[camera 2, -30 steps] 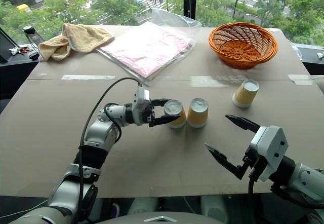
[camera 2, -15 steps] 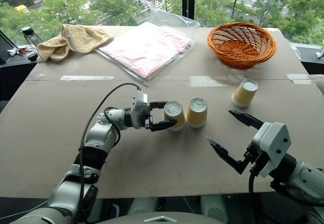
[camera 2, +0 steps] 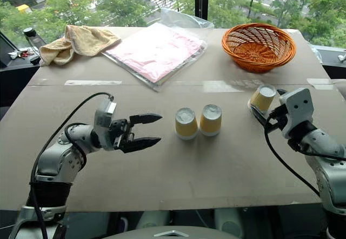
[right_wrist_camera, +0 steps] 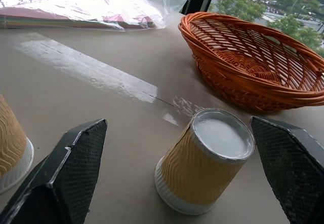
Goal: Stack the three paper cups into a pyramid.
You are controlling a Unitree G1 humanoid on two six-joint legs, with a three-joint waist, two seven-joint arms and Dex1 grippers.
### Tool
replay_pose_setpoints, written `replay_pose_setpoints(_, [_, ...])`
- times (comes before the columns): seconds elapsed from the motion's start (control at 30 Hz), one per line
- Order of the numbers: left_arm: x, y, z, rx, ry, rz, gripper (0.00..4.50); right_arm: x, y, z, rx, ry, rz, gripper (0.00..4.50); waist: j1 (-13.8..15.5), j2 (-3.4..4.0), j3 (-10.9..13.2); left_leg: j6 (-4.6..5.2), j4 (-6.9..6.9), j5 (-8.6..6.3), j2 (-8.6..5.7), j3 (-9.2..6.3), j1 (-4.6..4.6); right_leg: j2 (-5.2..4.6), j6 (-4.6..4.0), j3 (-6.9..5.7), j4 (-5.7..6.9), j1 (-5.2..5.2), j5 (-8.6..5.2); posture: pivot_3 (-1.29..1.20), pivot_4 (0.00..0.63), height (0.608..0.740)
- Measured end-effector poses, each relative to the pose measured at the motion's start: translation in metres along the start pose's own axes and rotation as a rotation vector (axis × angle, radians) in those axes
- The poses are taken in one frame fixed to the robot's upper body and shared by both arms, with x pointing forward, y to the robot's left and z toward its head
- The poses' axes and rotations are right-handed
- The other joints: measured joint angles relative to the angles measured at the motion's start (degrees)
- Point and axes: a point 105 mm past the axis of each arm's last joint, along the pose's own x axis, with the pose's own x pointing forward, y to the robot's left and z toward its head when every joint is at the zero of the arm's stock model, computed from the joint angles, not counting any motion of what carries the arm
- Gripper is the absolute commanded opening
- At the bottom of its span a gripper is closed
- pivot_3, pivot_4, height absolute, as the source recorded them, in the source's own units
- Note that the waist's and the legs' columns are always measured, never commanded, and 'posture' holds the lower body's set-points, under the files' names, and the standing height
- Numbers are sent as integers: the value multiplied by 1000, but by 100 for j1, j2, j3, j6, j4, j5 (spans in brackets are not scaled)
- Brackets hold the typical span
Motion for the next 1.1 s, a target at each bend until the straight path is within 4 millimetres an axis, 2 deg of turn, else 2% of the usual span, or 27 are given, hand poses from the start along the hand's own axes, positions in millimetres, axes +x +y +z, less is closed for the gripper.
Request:
replay_pose_setpoints(0.2, [2, -14, 13, 26, -9, -16, 4357, 36, -19, -14, 135, 39, -109, 4500, -32, 7, 5, 0, -1, 0, 0, 6, -1, 0, 16, 6, 0, -3, 10, 0, 150, 740])
replay_pose_setpoints(0.4, [2, -20, 20, 22, -26, -3, 4357, 51, -38, -21, 171, 80, -192, 4500, -22, 8, 6, 0, -4, 0, 0, 6, -5, 1, 16, 5, 0, -9, 10, 0, 150, 740])
replay_pose_setpoints(0.47, [2, -20, 22, 26, -26, -2, 4357, 52, -38, -23, 187, 86, -192, 4500, -27, 8, 6, 0, -4, 0, 0, 6, -4, 1, 16, 6, 0, -8, 10, 0, 150, 740])
replay_pose_setpoints(0.5, [3, -20, 23, 27, -31, 0, 4500, 55, -36, -25, 208, 91, -188, 3939, -33, 8, 6, 0, -4, 0, 0, 6, -4, 1, 16, 6, 0, -8, 10, 0, 150, 740])
replay_pose_setpoints(0.53, [3, -20, 23, 25, -32, 3, 4500, 56, -34, -29, 229, 103, -181, 3700, -36, 8, 6, 0, -4, 0, 0, 6, -4, 1, 16, 6, 0, -9, 10, 0, 150, 740])
replay_pose_setpoints(0.63, [3, -20, 23, 22, -37, 6, 4500, 57, -30, -34, 252, 117, -170, 2265, -36, 11, 7, 0, -4, 0, 0, 7, -4, 1, 16, 6, 0, -9, 10, 0, 150, 740])
replay_pose_setpoints(0.8, [2, -19, 23, 18, -37, 17, 4500, 57, -30, -33, 255, 115, -156, 2246, -38, 12, 8, 0, -4, 0, 0, 7, -4, 1, 16, 6, 0, -9, 10, 0, 150, 740])
replay_pose_setpoints(0.87, [2, -18, 22, 20, -38, 27, 4500, 56, -27, -28, 258, 95, -125, 2246, -38, 12, 8, 0, -4, 0, 0, 7, -4, 1, 16, 6, 0, -9, 10, 0, 150, 740])
replay_pose_setpoints(0.93, [2, -15, 24, 62, -60, 62, 4500, 53, -19, -13, 248, 40, -58, 2246, -36, 20, 13, 0, -4, 0, 0, 7, -5, 1, 16, 7, -1, -10, 10, 0, 150, 740])
replay_pose_setpoints(1.03, [-14, -3, 24, 116, -124, 189, 4500, 44, 7, 38, 191, -108, 131, 2246, -57, 32, 20, 0, -7, 0, 2, 6, -2, 3, 16, 7, -1, -11, 10, 0, 150, 740])
replay_pose_setpoints(1.1, [-23, 0, 20, 101, -130, 222, 4500, 40, 20, 56, 182, -149, 206, 2246, -68, 31, 20, 0, -8, 0, 5, 2, -2, 6, 16, 5, -1, -11, 10, 0, 150, 740])
